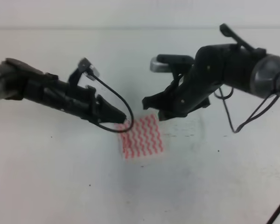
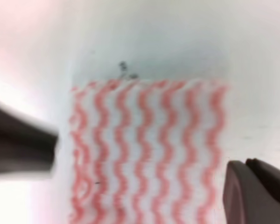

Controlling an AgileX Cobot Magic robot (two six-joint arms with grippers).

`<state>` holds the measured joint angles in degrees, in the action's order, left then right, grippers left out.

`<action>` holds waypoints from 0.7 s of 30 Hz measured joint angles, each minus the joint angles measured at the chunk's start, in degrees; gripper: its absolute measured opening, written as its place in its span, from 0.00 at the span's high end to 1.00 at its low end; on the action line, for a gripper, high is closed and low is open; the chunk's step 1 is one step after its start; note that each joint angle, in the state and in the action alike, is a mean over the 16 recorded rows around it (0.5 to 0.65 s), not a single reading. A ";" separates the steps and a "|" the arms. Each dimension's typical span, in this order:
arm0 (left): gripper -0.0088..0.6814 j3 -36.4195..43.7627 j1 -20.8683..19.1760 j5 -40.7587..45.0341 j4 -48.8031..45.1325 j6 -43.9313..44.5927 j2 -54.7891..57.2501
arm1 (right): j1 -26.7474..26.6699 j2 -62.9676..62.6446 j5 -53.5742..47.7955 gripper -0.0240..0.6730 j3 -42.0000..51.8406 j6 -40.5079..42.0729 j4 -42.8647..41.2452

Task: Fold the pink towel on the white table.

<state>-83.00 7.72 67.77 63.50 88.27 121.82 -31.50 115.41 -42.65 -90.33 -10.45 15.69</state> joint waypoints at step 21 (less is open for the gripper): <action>0.99 -0.03 11.23 -12.04 -17.37 -14.65 -2.36 | 4.64 -4.29 -0.43 0.99 0.01 -1.72 -3.73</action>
<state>-83.03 18.95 55.72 46.12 73.62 119.46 -26.87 111.13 -43.08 -90.32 -12.17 11.97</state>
